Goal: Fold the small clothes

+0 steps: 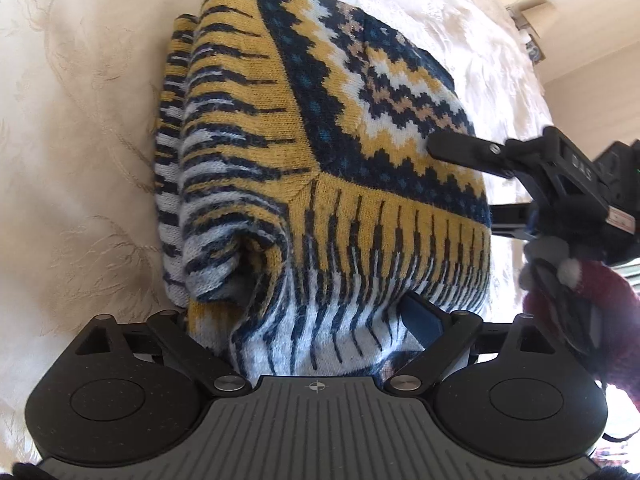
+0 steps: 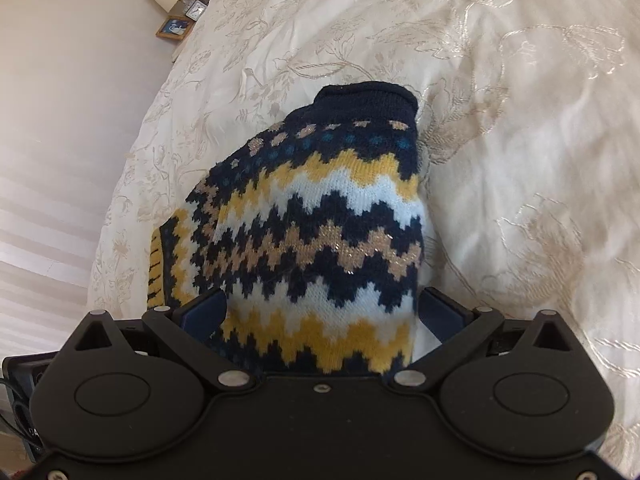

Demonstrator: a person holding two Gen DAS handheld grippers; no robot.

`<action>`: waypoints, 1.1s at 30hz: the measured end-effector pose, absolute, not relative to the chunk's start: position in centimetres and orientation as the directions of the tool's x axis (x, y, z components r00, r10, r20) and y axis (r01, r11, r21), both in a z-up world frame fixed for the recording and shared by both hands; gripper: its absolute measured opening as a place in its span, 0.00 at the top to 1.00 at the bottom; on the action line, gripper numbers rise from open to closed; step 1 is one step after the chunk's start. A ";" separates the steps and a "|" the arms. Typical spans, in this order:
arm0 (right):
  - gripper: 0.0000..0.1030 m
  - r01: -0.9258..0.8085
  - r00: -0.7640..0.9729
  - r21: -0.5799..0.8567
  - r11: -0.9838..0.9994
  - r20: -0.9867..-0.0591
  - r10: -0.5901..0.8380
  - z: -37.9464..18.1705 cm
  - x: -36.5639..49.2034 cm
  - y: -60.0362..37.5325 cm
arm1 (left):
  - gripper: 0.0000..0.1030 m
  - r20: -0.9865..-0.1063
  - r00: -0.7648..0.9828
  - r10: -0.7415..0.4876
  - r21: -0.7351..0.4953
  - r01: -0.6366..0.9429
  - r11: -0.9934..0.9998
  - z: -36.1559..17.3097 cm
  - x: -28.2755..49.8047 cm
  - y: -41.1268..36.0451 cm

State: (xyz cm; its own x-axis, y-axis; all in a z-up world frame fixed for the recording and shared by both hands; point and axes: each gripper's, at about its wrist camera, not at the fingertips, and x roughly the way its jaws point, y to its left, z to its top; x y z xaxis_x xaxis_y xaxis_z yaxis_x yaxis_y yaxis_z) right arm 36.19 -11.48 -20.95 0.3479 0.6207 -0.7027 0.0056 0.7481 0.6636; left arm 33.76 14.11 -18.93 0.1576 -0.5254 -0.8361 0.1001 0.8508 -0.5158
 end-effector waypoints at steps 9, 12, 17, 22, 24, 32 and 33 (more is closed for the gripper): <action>0.03 0.008 0.312 0.683 0.730 -0.696 0.647 -20.8 36.3 -10.5 | 0.59 -0.763 0.154 -0.628 -0.631 0.034 0.775 -19.0 34.1 15.6; 0.47 -0.030 0.305 0.633 0.773 -0.731 0.610 -19.9 35.8 -10.1 | 0.72 -0.754 0.158 -0.637 -0.642 0.024 0.766 -18.4 34.3 16.0; 0.52 -0.024 0.334 0.636 0.772 -0.723 0.605 -17.7 34.6 -10.4 | 0.73 -0.732 0.176 -0.659 -0.667 0.014 0.745 -16.8 33.6 16.1; 0.52 -0.021 0.314 0.630 0.776 -0.733 0.603 -16.1 32.4 -11.7 | 0.74 -0.722 0.160 -0.673 -0.677 0.032 0.735 -15.0 30.5 15.0; 0.52 -0.027 0.297 0.623 0.782 -0.742 0.601 -15.9 31.4 -12.4 | 0.74 -0.724 0.153 -0.672 -0.675 0.039 0.736 -14.4 29.0 14.5; 0.42 -0.009 0.250 0.561 0.828 -0.800 0.545 -17.5 27.4 -15.4 | 0.72 -0.827 0.114 -0.550 -0.544 0.081 0.835 -15.0 24.9 10.8; 0.37 -0.004 0.256 0.555 0.832 -0.803 0.538 -17.7 27.2 -15.8 | 0.69 -0.854 0.113 -0.508 -0.501 0.084 0.861 -15.4 24.6 10.4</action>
State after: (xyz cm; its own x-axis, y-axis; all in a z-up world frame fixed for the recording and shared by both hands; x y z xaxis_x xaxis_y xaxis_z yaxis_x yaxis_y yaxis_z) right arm 27.17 -15.84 -17.72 0.2559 0.5376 -0.8035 -0.0035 0.8316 0.5553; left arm 24.57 10.43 -15.42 0.1133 -0.5083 -0.8537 0.0840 0.8611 -0.5015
